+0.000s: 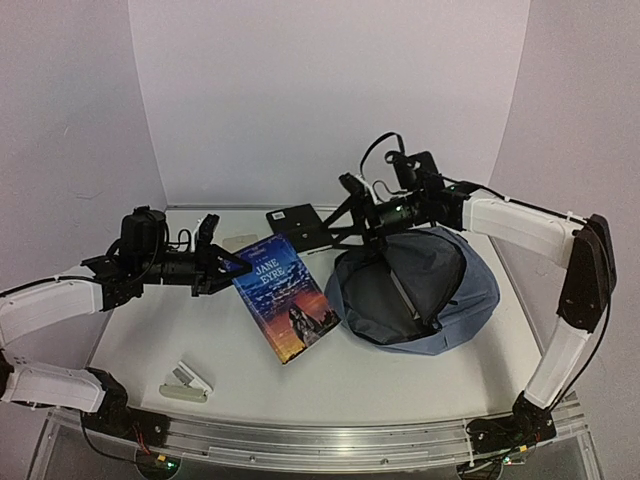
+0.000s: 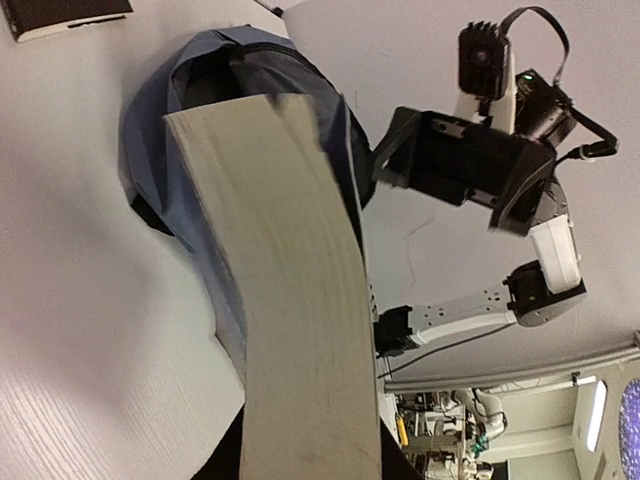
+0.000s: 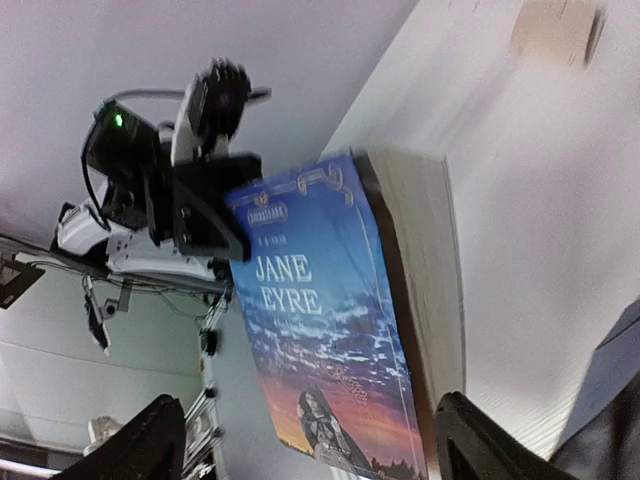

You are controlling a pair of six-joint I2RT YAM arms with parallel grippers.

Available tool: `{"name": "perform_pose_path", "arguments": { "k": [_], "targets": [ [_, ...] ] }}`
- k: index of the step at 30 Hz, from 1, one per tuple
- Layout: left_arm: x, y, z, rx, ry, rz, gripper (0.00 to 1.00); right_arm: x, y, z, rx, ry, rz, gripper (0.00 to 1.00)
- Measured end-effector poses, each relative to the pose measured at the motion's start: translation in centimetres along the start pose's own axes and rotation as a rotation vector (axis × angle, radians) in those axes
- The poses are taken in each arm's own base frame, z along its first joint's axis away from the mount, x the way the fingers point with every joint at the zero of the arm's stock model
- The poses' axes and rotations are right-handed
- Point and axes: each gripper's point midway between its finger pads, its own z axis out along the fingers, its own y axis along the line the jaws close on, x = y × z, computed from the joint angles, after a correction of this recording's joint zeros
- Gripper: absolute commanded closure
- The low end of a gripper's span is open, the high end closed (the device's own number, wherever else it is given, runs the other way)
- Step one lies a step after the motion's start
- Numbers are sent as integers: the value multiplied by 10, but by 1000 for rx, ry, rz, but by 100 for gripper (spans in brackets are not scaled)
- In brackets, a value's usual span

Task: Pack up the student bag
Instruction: Pick up the stationery from the center of the board.

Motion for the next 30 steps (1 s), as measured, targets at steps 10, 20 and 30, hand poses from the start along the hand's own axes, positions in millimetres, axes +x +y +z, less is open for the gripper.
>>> {"name": "perform_pose_path", "arguments": {
  "k": [10,20,30],
  "targets": [
    [-56,13,-23,-165,-339,-21,100,-46,-19,-45,72,-198,75,2],
    [-103,-14,-58,-150,-632,0,100,-10,14,6,-7,-115,125,2],
    [-123,-39,-70,-12,-754,-20,100,-1,18,64,-47,-30,167,2]
  ]
}}
